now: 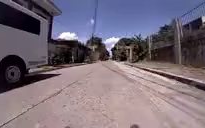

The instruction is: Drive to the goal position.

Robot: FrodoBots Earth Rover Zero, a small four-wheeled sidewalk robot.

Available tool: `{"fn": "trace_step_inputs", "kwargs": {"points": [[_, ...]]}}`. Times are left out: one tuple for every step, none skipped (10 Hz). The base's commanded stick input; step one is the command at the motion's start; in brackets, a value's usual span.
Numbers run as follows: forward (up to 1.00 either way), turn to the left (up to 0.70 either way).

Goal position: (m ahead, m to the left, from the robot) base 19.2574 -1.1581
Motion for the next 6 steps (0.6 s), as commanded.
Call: {"fn": "trace_step_inputs", "kwargs": {"points": [[1.00, 0.00], [1.00, 0.00], [1.00, 0.00], [1.00, 0.00], [1.00, 0.00], [1.00, 0.00]]}}
